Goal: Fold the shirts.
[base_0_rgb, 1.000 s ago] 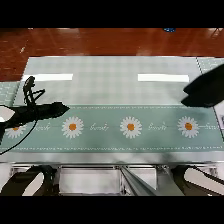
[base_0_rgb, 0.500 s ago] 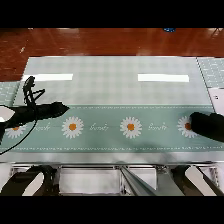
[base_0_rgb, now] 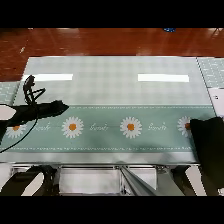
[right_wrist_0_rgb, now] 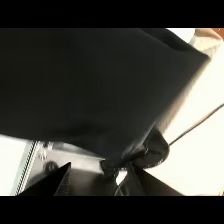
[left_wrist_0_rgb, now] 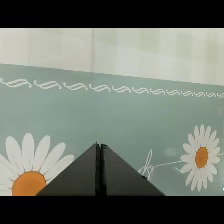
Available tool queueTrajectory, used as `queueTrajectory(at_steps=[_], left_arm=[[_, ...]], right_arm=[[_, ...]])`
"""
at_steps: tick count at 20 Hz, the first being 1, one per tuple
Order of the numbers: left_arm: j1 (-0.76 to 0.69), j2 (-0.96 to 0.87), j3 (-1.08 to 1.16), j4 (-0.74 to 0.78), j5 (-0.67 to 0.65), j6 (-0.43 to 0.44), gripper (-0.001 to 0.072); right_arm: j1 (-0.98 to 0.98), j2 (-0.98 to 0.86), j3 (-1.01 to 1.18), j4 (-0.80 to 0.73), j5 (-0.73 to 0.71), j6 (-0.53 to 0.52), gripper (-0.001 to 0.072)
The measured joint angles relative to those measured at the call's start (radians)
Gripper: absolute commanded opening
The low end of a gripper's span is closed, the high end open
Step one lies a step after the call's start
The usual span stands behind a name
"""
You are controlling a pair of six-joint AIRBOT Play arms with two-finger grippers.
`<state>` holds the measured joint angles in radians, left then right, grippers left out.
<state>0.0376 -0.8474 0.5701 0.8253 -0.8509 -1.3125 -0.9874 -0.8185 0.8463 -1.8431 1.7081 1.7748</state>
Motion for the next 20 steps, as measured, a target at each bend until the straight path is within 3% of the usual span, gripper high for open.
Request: queueTrajectory(at_steps=[2,3,4,5,9,12,16,20], left_arm=[[0.01,-0.025,0.033,0.0,0.016,0.0,0.0017],[0.018,-0.041,0.065,0.0,0.019,0.001,0.0016],[0.024,-0.057,0.103,0.0,0.024,0.003,0.0016],[0.029,-0.076,0.154,0.001,0.023,0.003,0.0016],[0.015,-0.175,0.43,0.001,-0.014,0.013,0.0016],[-0.039,-0.27,0.624,0.032,-0.064,0.018,0.0016],[-0.107,-0.361,0.689,0.188,-0.154,-0.034,0.0017],[-0.111,-0.392,0.632,0.287,-0.198,-0.087,0.0017]], right_arm=[[-0.005,-0.003,0.007,0.003,-0.034,0.001,0.0398],[-0.006,-0.009,0.027,0.023,-0.053,0.001,0.03],[-0.005,-0.018,0.056,0.058,-0.08,0.001,0.0142],[0.0,-0.031,0.095,0.124,-0.113,-0.001,0.0033],[0.168,-0.112,0.27,0.567,-0.318,-0.109,0.0035],[0.478,-0.221,0.391,0.73,-0.445,-0.187,0.0035],[0.893,-0.396,0.457,0.595,-0.513,-0.193,0.0035],[1.112,-0.517,0.476,0.364,-0.542,-0.109,0.0036]])
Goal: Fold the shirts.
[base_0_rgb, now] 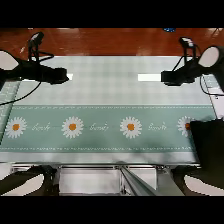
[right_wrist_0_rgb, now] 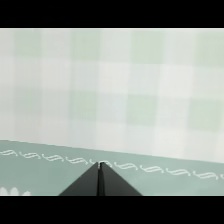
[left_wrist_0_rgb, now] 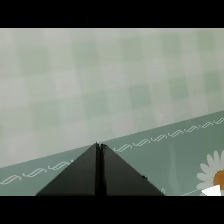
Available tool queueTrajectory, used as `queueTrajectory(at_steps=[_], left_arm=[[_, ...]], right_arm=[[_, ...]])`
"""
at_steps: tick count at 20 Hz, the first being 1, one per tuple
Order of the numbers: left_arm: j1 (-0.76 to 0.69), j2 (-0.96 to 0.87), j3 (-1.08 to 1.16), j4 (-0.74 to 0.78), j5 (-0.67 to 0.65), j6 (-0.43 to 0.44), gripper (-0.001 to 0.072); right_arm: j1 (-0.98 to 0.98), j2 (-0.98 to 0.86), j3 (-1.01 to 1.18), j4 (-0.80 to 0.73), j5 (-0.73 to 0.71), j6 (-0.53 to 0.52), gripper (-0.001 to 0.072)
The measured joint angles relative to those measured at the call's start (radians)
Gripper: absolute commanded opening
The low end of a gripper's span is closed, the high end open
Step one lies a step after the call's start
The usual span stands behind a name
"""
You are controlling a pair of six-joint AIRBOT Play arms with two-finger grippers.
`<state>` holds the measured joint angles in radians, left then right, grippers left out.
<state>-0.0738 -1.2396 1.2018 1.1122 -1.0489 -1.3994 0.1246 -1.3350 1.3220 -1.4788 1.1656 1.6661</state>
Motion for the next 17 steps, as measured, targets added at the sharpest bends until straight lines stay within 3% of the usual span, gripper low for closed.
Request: queueTrajectory(at_steps=[7,17], left_arm=[[0.002,-0.013,-0.027,0.045,-0.046,-0.023,0.0017],[0.002,-0.014,-0.029,0.051,-0.051,-0.026,0.0017]], right_arm=[[0.079,-0.041,0.008,-0.124,-0.022,0.042,0.0036],[0.089,-0.045,0.008,-0.142,-0.027,0.049,0.0036]])
